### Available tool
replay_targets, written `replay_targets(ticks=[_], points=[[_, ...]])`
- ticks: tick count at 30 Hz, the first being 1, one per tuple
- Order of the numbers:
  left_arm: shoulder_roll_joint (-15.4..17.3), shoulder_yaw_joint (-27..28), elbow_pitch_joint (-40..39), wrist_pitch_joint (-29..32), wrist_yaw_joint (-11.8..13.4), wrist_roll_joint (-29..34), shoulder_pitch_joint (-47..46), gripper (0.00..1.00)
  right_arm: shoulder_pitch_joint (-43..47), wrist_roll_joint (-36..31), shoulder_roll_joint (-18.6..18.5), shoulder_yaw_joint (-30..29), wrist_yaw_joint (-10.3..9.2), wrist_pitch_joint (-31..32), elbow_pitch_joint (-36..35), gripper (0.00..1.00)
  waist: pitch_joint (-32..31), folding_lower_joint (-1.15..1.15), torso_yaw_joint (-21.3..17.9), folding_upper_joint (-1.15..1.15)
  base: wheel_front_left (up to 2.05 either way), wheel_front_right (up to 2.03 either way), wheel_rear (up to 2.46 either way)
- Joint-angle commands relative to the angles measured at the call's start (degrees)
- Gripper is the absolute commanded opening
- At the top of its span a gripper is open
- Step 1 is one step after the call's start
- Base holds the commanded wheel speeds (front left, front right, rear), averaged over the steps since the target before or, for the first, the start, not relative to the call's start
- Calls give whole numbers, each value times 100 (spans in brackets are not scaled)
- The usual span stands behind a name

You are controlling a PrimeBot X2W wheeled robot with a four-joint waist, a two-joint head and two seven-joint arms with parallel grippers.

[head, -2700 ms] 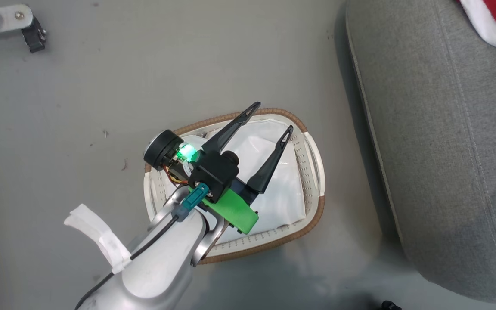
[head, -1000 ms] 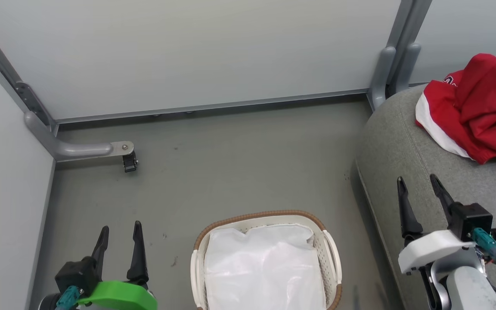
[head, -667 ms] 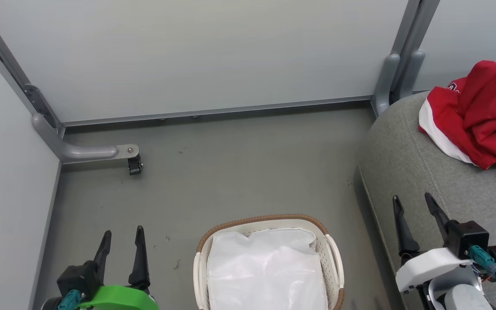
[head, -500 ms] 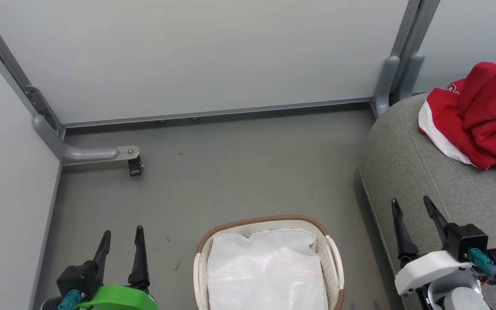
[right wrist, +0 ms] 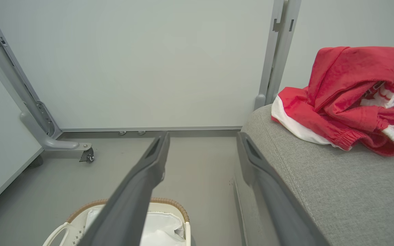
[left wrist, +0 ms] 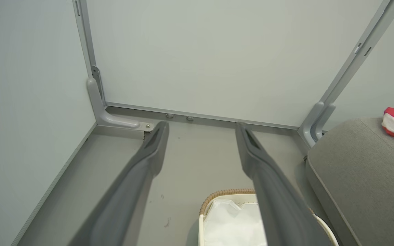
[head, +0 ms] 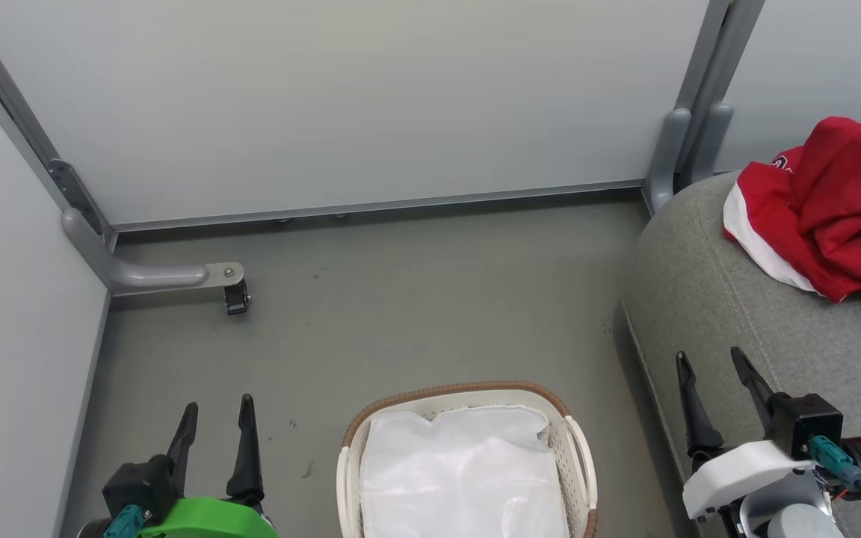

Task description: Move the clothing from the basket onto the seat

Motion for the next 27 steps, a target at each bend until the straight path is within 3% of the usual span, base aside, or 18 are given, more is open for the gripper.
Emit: replay_targets(ticks=[1,5,27], points=[[-1,2,-13,1,0,-13,0,0,0,5,0,2,0,0,4,0,-5,0,1,0,0,0,0],[-7,14,152,30,1,-91,-9,0,22,86,41,-20,0,47,173,0,-8,0,-1,0,0,0,0],[-4,319,-53,631,-43,-2176,-192,0,-47,2472,23,-155,-1,635,35,0,-9,0,-64,0,0,0,0]])
